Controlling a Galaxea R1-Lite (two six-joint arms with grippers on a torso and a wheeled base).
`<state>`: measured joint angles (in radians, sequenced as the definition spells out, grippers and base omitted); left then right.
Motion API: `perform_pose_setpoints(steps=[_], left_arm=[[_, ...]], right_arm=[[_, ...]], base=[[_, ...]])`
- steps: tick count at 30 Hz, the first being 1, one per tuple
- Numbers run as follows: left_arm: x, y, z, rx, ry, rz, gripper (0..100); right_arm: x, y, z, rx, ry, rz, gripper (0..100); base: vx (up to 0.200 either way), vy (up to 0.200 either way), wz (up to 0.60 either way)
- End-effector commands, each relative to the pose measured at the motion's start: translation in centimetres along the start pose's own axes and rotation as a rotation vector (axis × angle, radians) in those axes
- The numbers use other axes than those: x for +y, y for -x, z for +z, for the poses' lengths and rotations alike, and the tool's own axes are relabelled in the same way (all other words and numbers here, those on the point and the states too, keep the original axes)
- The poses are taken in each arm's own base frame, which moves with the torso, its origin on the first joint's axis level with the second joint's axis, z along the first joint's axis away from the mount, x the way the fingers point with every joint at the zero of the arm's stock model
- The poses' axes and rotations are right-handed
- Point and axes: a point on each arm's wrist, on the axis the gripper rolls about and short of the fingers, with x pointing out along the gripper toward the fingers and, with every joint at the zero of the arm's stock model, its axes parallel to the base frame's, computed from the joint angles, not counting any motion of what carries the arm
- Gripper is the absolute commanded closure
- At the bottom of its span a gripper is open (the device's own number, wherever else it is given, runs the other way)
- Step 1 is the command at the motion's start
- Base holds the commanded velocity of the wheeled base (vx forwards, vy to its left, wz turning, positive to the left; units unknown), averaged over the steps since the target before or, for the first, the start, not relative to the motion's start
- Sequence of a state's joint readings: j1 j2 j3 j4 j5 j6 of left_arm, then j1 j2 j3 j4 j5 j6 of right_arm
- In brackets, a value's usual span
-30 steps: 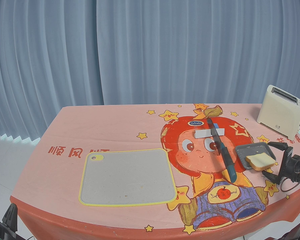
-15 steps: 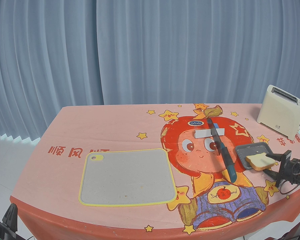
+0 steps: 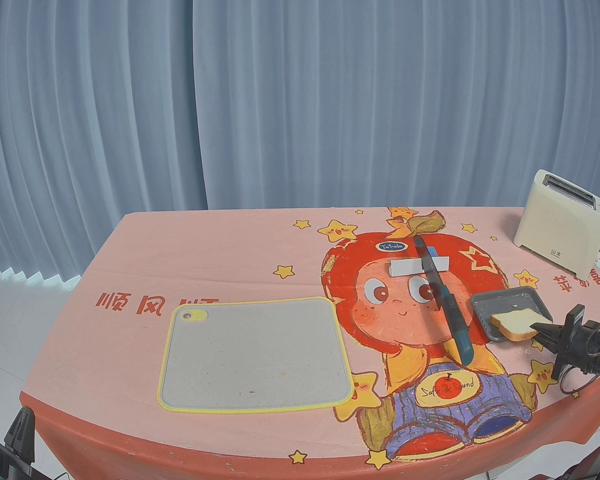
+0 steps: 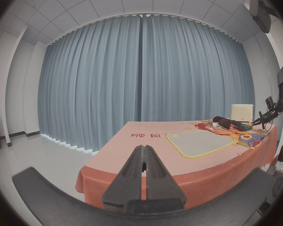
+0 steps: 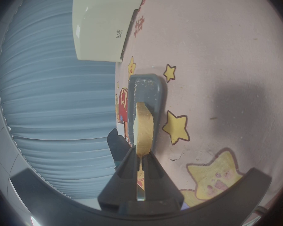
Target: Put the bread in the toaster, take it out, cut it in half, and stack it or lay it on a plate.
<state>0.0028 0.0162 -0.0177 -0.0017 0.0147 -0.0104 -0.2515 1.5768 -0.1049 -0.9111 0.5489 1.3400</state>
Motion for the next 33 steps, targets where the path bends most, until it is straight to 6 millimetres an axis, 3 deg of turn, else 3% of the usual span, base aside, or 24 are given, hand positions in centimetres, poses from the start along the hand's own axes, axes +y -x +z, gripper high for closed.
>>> perform_pose_setpoints(steps=[1,10,18,20,24,33], left_arm=[[0.0,0.0,-0.5,0.002,0.000,0.001,100],[0.0,0.0,-0.5,0.002,0.000,0.001,100],[0.0,0.0,-0.5,0.002,0.000,0.001,100],[0.0,0.0,-0.5,0.002,0.000,0.001,100],[0.0,0.0,-0.5,0.002,0.000,0.001,100],[0.0,0.0,-0.5,0.002,0.000,0.001,100]], right_arm=[[1.0,0.7,-0.2,-0.014,0.038,0.062,100],[2.3,1.2,-0.2,-0.033,0.088,0.126,100],[3.2,2.8,-1.0,-0.073,0.357,0.194,100],[3.2,2.8,-1.0,-0.073,0.357,0.194,100],[4.0,4.0,-2.3,-0.087,0.610,0.263,100],[3.5,4.4,-3.9,-0.088,1.087,0.290,100]], base=[[0.000,0.000,0.00],[0.000,0.000,0.00],[0.000,0.000,0.00],[0.000,0.000,0.00],[0.000,0.000,0.00],[0.000,0.000,0.00]])
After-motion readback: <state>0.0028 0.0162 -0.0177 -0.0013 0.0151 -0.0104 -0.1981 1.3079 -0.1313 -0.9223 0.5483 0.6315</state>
